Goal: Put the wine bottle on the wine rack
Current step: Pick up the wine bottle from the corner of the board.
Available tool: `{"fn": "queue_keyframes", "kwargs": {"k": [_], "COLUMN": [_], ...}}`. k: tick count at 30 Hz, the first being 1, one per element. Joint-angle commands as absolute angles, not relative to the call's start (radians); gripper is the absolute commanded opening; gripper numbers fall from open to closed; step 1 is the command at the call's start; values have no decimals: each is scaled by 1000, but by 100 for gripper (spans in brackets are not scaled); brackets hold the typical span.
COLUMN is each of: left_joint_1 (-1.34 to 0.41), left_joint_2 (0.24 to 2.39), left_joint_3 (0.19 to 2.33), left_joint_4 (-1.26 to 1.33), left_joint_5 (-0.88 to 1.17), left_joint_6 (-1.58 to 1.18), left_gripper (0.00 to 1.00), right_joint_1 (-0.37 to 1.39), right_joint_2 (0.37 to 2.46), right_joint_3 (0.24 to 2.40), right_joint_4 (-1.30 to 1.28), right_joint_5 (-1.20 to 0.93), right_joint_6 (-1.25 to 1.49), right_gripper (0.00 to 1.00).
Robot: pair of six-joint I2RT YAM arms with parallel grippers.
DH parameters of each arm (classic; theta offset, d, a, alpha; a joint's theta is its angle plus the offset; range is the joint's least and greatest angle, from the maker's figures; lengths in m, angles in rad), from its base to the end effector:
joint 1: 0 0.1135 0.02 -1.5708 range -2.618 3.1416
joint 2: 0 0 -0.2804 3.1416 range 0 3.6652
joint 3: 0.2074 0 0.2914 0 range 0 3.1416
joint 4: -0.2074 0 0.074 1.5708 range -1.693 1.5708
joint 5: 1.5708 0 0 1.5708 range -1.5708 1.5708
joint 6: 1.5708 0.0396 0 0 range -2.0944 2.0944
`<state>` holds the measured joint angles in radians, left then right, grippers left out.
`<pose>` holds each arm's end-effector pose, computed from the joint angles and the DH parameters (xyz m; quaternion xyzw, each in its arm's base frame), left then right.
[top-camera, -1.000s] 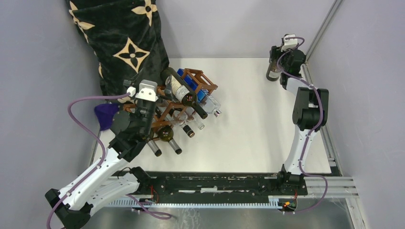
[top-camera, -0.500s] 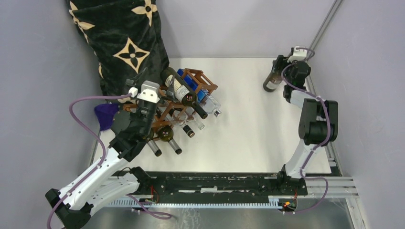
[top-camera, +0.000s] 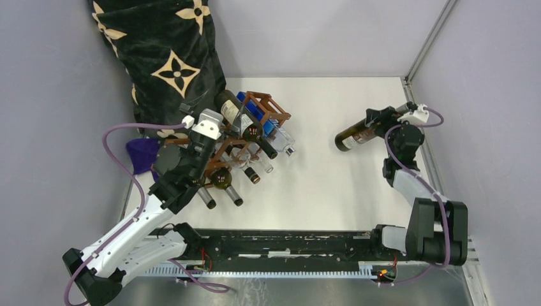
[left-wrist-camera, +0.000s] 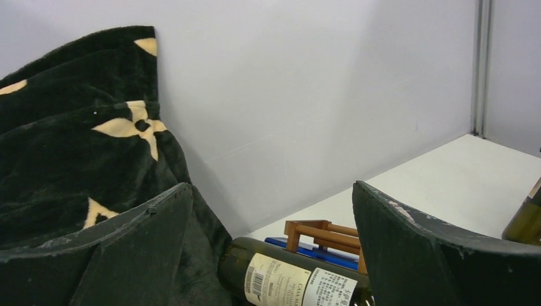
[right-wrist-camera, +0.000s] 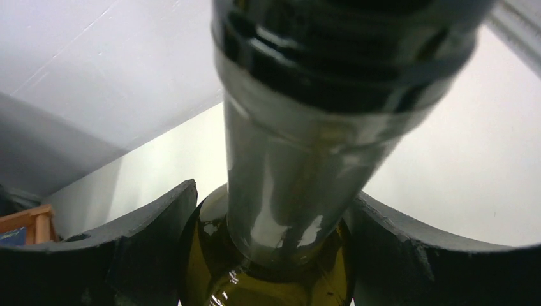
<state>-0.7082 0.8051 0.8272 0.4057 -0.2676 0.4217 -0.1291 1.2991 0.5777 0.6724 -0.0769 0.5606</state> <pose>0.1675 -0.1296 0.4285 0.1922 0.5128 -0.0476 0.8353 0.3096 -0.0371 0.2348 0.2197 0.6900 0.1747 0.6671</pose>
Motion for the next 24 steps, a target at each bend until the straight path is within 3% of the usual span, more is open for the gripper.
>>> {"fn": "queue_keyframes", "kwargs": {"k": [1, 12, 24], "left_joint_1": [-709, -717, -741], "left_joint_2": [822, 897, 991], "left_joint_3": [850, 878, 911], "left_joint_4": [411, 358, 296], "left_joint_5": [-208, -73, 71], "left_joint_6": [363, 319, 300], "left_gripper": [100, 100, 100], "right_joint_1": [-130, -130, -131], "right_joint_2": [1137, 712, 513], "right_joint_3": [475, 262, 105], "right_joint_4": [841, 638, 603], "right_joint_5": [-105, -227, -373], "right_joint_6": [702, 802, 1020], "right_gripper": [1, 0, 0]}}
